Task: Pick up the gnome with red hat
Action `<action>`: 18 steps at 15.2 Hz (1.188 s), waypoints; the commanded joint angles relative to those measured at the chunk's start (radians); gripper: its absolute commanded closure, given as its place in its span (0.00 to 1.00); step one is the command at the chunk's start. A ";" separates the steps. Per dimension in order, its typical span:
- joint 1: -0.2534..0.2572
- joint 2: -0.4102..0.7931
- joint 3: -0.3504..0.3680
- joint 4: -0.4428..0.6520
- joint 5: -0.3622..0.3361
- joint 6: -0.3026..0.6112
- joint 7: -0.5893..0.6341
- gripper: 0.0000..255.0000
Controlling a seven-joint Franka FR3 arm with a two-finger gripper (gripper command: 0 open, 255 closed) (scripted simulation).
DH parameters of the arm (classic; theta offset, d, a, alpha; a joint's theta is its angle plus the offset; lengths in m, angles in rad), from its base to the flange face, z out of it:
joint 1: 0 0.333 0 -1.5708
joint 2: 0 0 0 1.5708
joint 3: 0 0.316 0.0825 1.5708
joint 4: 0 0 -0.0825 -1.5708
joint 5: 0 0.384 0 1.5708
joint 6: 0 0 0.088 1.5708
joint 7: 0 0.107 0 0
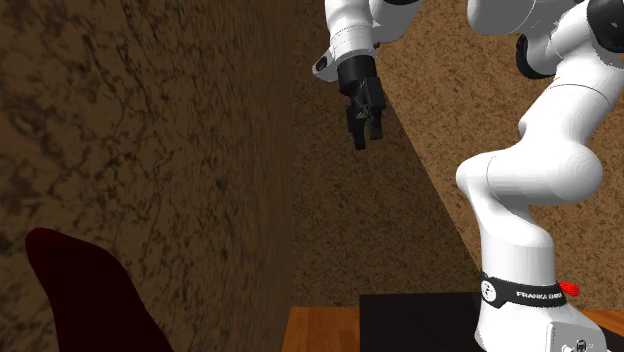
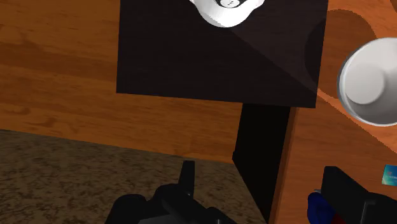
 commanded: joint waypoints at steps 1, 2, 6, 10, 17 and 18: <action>0.000 0.000 0.000 0.000 0.000 0.000 0.000 0.00; 0.007 -0.001 0.023 -0.013 0.013 0.031 0.028 0.00; 0.033 0.013 0.119 -0.048 0.056 0.161 0.140 0.00; 0.051 0.057 0.220 -0.060 0.082 0.295 0.254 0.00; 0.044 0.198 0.408 -0.017 0.057 0.517 0.472 0.00; 0.037 0.223 0.436 -0.004 0.044 0.545 0.507 0.00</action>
